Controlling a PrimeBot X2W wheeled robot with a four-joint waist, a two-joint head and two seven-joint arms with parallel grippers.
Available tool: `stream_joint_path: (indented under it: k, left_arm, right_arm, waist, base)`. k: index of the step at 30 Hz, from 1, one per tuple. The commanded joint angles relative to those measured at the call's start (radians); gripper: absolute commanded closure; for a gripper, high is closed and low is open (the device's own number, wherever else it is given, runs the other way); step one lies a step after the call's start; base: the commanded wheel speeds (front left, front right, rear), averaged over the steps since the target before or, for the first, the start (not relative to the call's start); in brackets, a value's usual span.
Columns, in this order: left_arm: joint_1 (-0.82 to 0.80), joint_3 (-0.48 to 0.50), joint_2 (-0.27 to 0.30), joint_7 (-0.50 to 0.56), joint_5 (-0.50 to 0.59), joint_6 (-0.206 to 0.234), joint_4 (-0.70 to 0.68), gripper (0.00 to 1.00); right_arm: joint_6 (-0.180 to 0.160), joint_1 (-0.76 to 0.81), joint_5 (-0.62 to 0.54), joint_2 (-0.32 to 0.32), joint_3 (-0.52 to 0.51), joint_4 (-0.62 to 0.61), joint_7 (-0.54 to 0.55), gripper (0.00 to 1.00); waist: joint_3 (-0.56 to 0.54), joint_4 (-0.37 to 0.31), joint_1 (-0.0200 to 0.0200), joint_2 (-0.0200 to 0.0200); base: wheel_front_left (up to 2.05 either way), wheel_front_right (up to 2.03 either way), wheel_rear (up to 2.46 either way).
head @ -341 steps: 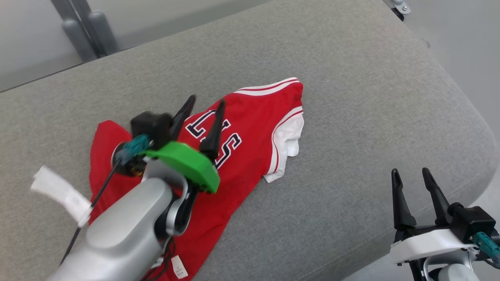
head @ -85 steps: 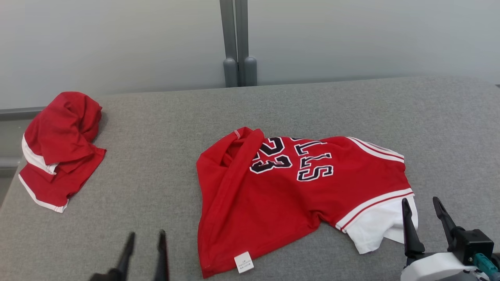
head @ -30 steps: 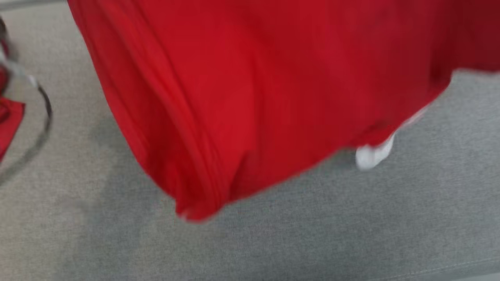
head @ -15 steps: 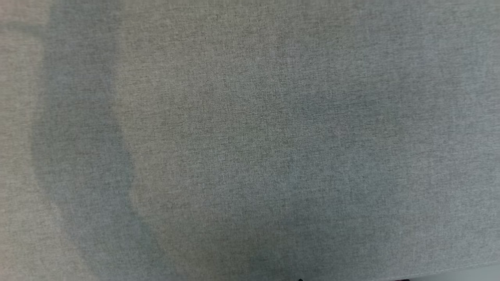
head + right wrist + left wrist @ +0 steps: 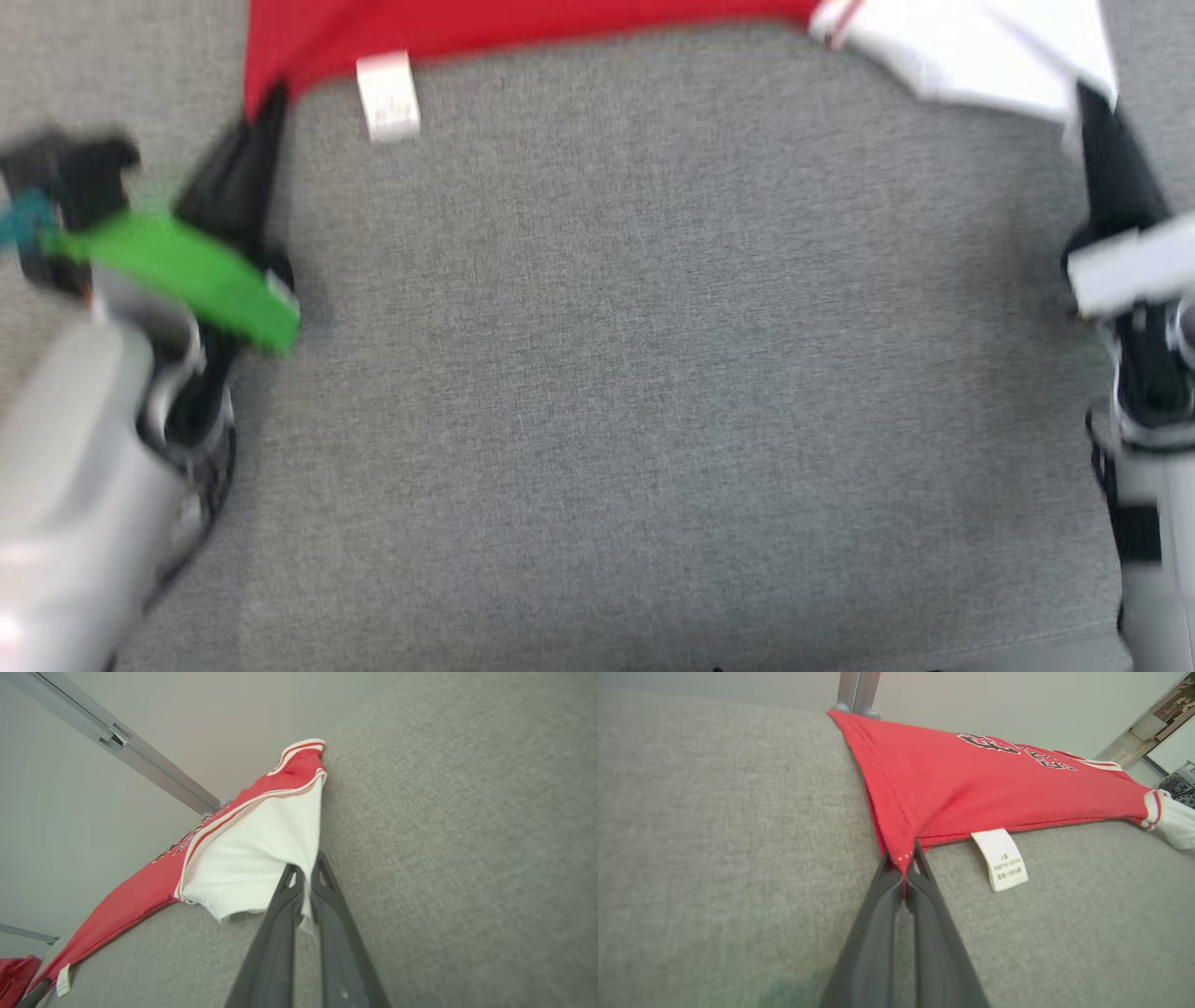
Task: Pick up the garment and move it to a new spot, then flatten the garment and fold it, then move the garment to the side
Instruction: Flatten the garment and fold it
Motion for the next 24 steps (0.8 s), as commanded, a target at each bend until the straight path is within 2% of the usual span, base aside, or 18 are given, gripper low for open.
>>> stream_joint_path:
  k: [1,2,6,11,14,18,24]
  left_arm:
    - [0.14,-0.015,0.021,-0.017,-0.027,0.003,-0.01,1.0]
    - [0.196,-0.018,0.03,-0.034,-0.028,0.007,-0.034,1.0]
    - [0.467,-0.013,0.035,-0.076,-0.075,0.089,-0.174,1.0]
    - [0.789,-0.011,0.017,-0.101,-0.113,0.228,-0.393,1.0]
    - [0.879,-0.008,0.004,-0.109,-0.135,0.248,-0.501,1.0]
    - [0.877,-0.006,0.041,-0.076,-0.123,0.263,-0.593,1.0]
    - [0.704,0.01,0.087,0.071,-0.153,0.247,-0.678,1.0]
  right_arm:
    - [-0.002,0.099,0.037,-0.015,-0.011,-0.037,-0.017,1.0]
    - [-0.002,0.154,0.056,-0.017,-0.008,-0.062,-0.021,1.0]
    - [-0.002,0.405,0.101,-0.026,-0.005,-0.158,-0.009,1.0]
    - [-0.002,0.693,0.127,-0.011,-0.029,-0.204,0.019,1.0]
    - [-0.002,0.791,0.14,0.005,-0.043,-0.218,0.002,1.0]
    - [-0.001,0.744,0.118,-0.014,-0.033,-0.222,0.005,1.0]
    - [-0.001,0.526,0.056,-0.072,-0.038,-0.183,0.069,1.0]
  waist:
    - [-0.196,-0.02,0.0001,0.0]
    - [-0.221,-0.024,0.0001,0.0]
    - [-0.328,-0.037,0.0001,0.0]
    - [-0.372,-0.029,0.0001,0.0]
    - [-0.353,0.004,0.0001,0.0]
    - [-0.308,0.008,0.0001,0.0]
    - [-0.282,0.029,0.0001,0.0]
  base:
    - [0.0,0.0,0.0]
    - [0.0,0.0,0.0]
    - [0.0,0.0,0.0]
    - [0.0,0.0,0.0]
    - [0.0,0.0,0.0]
    - [0.0,0.0,0.0]
    - [0.0,0.0,0.0]
